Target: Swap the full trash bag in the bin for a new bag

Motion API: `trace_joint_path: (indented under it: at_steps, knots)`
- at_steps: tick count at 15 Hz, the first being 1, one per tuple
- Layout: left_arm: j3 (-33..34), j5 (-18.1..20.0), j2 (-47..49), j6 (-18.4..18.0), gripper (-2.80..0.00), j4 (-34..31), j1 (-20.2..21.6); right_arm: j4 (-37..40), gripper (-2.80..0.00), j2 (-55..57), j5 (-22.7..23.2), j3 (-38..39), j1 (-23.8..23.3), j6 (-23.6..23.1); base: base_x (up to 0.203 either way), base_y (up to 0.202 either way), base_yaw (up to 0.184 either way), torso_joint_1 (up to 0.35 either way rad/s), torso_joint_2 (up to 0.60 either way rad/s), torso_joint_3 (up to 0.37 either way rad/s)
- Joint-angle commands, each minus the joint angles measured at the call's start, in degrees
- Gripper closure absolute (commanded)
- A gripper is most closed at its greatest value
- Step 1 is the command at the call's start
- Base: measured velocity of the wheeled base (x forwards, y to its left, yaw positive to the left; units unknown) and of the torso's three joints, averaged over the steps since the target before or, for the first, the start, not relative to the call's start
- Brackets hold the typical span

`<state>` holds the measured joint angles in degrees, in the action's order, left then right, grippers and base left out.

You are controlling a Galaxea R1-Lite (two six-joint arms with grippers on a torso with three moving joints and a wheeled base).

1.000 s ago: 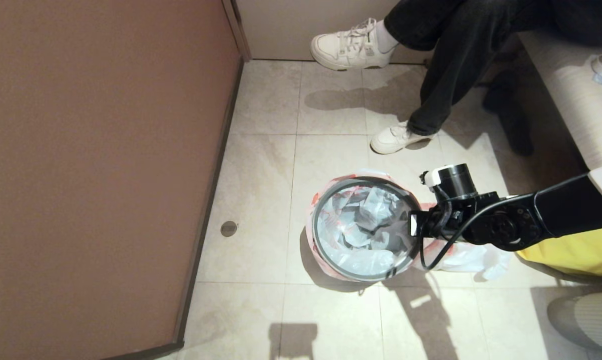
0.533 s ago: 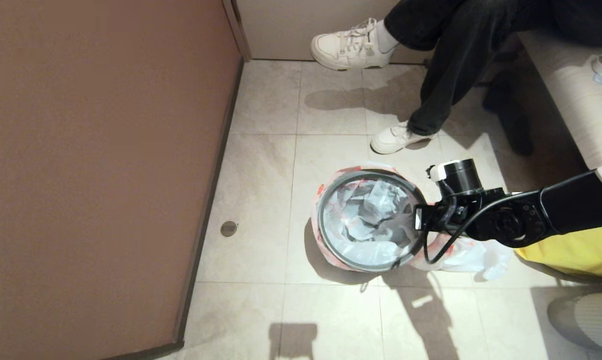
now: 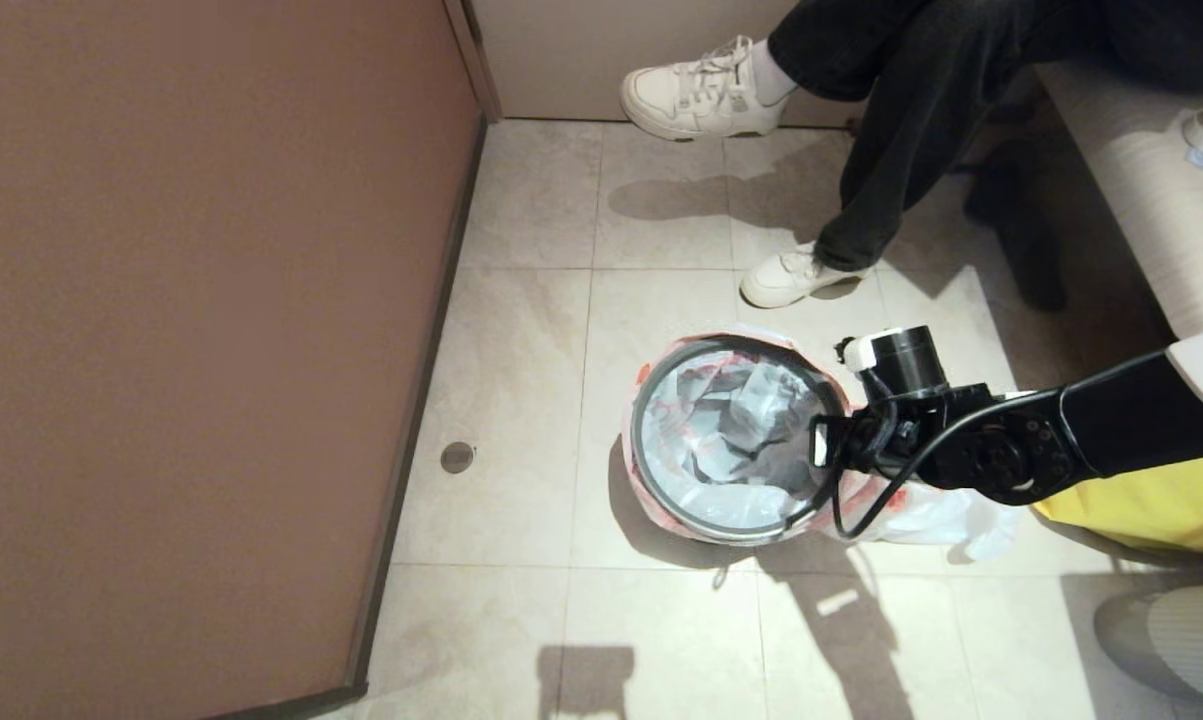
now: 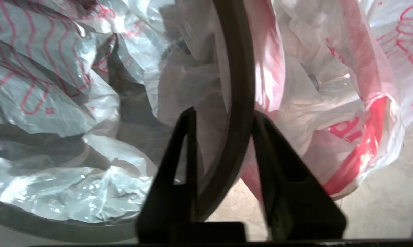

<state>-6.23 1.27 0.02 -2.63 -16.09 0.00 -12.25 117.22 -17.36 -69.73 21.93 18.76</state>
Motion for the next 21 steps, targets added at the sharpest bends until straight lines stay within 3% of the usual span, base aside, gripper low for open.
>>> trace_joint_path:
  at_steps: [1,9,10,18,21]
  knots:
    - [0.0,0.0,0.0,0.0,0.00,-0.1,0.0,-1.4,-2.80,-0.2,-0.2,0.4,0.0,0.1,0.000,0.000,0.000,0.000,0.00,0.000]
    - [0.0,0.1,0.0,0.0,0.00,-0.1,0.0,3.3,-2.80,-5.2,-0.2,0.5,0.2,-0.2,0.000,0.000,0.000,0.000,0.00,0.000]
    - [0.0,0.1,0.0,0.0,0.00,-0.1,0.0,3.3,0.00,-4.9,-0.2,0.5,0.2,-0.2,0.000,0.000,0.000,0.000,0.00,0.000]
    - [0.0,0.1,0.0,-0.1,0.00,-0.1,-0.1,6.5,0.00,-5.9,-0.4,1.1,2.4,0.1,0.000,0.000,0.000,0.000,0.00,0.000]
    - [0.0,-0.1,0.0,0.2,0.00,-0.1,0.0,5.0,0.00,-6.7,2.1,5.0,-1.6,0.9,0.000,0.000,0.000,0.000,0.00,0.000]
